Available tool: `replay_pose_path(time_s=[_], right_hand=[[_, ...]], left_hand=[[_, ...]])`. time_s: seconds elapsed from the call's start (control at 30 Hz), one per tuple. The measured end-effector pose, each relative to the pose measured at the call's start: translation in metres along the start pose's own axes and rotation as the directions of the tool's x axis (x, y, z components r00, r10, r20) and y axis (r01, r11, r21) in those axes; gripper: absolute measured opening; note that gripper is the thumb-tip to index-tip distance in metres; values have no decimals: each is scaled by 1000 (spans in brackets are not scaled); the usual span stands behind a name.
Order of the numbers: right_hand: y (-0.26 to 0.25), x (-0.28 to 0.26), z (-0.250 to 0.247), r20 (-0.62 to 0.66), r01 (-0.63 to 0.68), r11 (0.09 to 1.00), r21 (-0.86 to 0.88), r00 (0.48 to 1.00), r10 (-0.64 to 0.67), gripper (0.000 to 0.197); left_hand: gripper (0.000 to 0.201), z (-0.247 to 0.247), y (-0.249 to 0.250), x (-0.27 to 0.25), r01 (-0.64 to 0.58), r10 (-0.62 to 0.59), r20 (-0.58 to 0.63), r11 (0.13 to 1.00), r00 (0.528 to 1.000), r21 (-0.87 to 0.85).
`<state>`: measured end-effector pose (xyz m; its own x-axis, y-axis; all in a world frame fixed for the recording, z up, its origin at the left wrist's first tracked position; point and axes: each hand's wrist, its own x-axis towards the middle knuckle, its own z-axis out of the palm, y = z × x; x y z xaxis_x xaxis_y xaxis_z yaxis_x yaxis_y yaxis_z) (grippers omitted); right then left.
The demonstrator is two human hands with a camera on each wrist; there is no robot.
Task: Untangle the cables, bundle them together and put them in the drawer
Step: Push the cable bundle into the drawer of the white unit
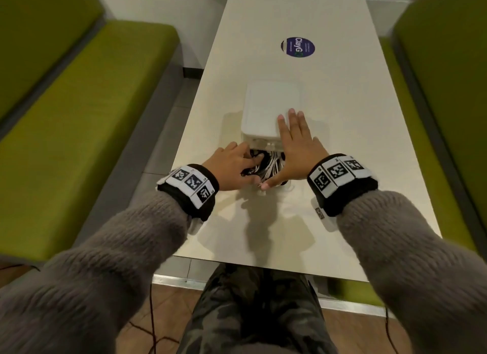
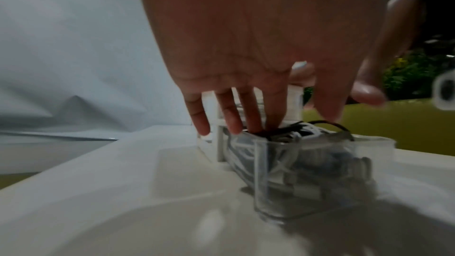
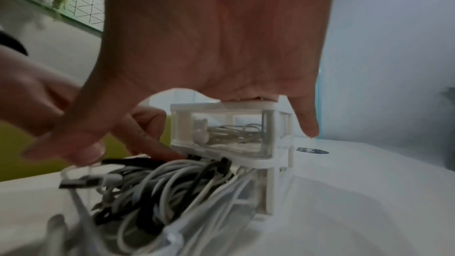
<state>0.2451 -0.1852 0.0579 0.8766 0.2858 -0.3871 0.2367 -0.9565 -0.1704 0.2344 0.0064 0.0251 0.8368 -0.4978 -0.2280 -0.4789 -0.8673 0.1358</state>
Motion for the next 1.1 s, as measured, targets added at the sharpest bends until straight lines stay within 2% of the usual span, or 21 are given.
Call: replay_pose_path(time_s=[0.07, 0.23, 0.43, 0.57, 0.67, 0.77, 0.83, 0.93, 1.0, 1.1], right_hand=[[-2, 0, 3, -22, -7, 1000, 3, 1000, 7, 157], [3, 0, 6, -43, 17, 1000, 13, 999, -16, 152], [-1, -1, 8, -56, 5, 998, -58, 998, -9, 151], [-5, -3, 12, -101, -22, 994, -107, 995, 12, 149], [-3, -2, 12, -124, -20, 995, -99, 992, 8, 147], [2, 2, 10, -153, -24, 995, -93, 988, 9, 143], [4, 4, 10, -175, -29, 996, -87, 984, 13, 139], [6, 7, 12, -207, -24, 997, -71, 978, 8, 135], [8, 7, 13, -224, -14, 998, -55, 975, 2, 132], [9, 7, 14, -244, -3, 999, -32, 970, -5, 128]], left_hand=[[55, -2, -3, 0, 12, -12, -13, 1000, 1000, -9], [51, 5, 8, 1, 114, -133, -111, 979, 985, -167], [48, 8, 32, 5, 222, -230, -192, 973, 954, -63], [46, 10, 37, 4, 158, -145, -207, 986, 967, 47], [49, 10, 32, 2, 85, -75, -181, 995, 981, 47], [61, 18, 28, -9, 44, -28, -222, 997, 975, 67], [70, 30, 25, -11, 32, 10, -226, 983, 974, 180], [71, 39, 25, -9, -15, 75, -281, 977, 957, 212], [67, 39, 30, -8, -10, 74, -286, 976, 955, 218], [63, 38, 40, -9, 55, -6, -190, 965, 982, 255]])
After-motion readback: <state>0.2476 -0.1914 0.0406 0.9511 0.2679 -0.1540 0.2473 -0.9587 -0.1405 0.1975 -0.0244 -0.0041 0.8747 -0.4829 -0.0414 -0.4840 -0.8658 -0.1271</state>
